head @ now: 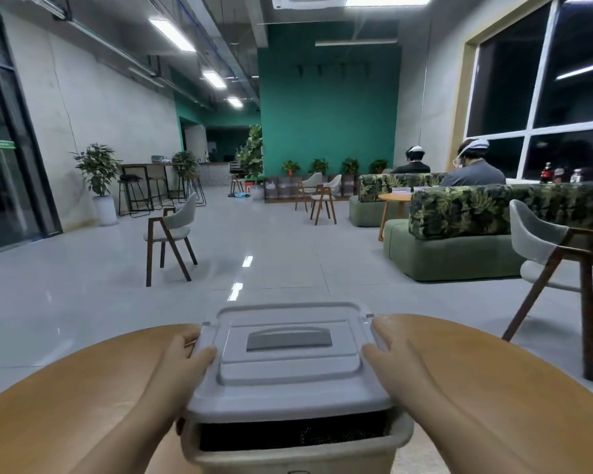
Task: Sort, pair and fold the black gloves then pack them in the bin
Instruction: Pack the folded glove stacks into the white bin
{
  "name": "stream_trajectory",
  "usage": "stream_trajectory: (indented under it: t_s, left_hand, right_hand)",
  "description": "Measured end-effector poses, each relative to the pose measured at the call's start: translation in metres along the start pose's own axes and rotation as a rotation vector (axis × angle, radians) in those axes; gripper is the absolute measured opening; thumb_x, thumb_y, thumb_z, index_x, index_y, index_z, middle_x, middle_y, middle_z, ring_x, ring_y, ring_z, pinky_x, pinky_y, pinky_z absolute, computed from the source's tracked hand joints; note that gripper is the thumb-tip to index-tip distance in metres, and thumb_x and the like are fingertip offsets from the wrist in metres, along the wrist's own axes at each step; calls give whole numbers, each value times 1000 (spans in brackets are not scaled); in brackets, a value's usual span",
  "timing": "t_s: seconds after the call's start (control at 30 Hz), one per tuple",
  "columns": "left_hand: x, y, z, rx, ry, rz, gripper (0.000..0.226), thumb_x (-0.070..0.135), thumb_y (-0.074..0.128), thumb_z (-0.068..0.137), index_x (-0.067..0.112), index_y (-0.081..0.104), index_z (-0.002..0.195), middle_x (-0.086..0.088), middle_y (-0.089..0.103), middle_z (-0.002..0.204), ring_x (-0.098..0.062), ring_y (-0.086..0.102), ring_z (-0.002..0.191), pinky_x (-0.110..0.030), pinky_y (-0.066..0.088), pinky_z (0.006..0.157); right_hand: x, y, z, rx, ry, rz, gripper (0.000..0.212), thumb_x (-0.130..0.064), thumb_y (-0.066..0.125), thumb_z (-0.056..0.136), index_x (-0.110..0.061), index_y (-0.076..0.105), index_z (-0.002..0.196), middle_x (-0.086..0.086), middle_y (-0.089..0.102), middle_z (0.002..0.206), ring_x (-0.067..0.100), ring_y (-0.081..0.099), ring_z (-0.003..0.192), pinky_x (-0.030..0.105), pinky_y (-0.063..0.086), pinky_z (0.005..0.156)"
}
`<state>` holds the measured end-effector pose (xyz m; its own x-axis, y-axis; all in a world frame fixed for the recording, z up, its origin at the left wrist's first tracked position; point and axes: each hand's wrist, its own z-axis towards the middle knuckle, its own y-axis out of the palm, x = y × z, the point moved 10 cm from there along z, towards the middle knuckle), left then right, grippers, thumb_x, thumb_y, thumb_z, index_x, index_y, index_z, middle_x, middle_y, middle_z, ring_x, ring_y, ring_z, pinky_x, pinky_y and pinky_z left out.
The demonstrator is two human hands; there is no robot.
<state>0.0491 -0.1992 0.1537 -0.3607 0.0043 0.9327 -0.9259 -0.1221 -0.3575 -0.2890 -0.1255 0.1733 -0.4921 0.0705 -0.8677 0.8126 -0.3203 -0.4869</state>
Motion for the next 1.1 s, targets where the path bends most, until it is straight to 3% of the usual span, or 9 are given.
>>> stream_trajectory:
  t_s: [0.17,0.33,0.43,0.53,0.8,0.9,0.97,1.03,1.1]
  left_hand:
    - [-24,11,-14,-44,-44,53,57,32,51,56,15,61,109,-2,68,100,-20,63,89,-33,47,69]
    - [-17,22,-26,-93,-39,199,36,15,50,84,16,57,120,-2,64,112,-20,58,96,-33,45,79]
    - [-13,31,-34,-150,3,344,52,15,45,95,16,32,146,1,37,147,-18,35,134,-30,28,107]
    - [-10,33,-39,-160,68,461,58,24,40,99,17,15,150,7,8,158,-11,8,145,-28,8,116]
    - [-17,22,-41,-137,124,407,52,26,44,98,22,28,147,9,20,155,-10,14,144,-33,11,118]
    - [-17,19,-42,-105,77,412,48,32,48,95,25,38,141,5,38,147,-17,37,134,-33,30,106]
    - [-14,16,-42,-79,69,368,42,31,52,93,26,46,135,5,47,139,-15,46,122,-31,35,97]
    - [-14,14,-43,-66,50,313,39,27,53,93,26,50,132,5,50,134,-11,46,109,-27,34,88]
    - [-15,13,-42,-72,16,293,38,27,53,94,27,50,132,3,52,130,-12,46,101,-28,35,83]
  right_hand:
    - [22,11,-12,2,126,-221,56,-27,43,93,-31,26,147,4,33,146,27,20,135,40,28,106]
    - [26,19,-15,-75,72,-270,57,-23,39,95,-21,23,150,-7,12,157,16,17,143,33,21,112]
    - [29,20,-14,-112,36,-327,55,-20,34,97,-19,20,150,-10,10,158,11,11,144,32,14,117]
    - [36,19,-12,-134,50,-343,54,-20,31,98,-19,20,151,-11,10,158,9,8,145,38,7,119]
    - [42,17,-18,-29,30,-443,47,-29,31,99,-27,30,146,-15,18,155,11,17,142,44,19,115]
    - [51,9,-16,-6,113,-274,43,-34,46,96,-30,42,138,-5,34,147,19,33,134,39,31,109]
    - [63,9,-18,-19,215,76,39,-30,61,90,-33,50,127,-1,48,133,21,52,115,38,45,97]
    - [78,13,-21,-8,330,361,55,-28,71,83,-27,44,130,3,54,125,26,60,102,43,51,88]
    - [89,17,-25,-7,424,445,71,-30,76,78,-17,35,136,8,56,124,30,62,99,43,53,84]
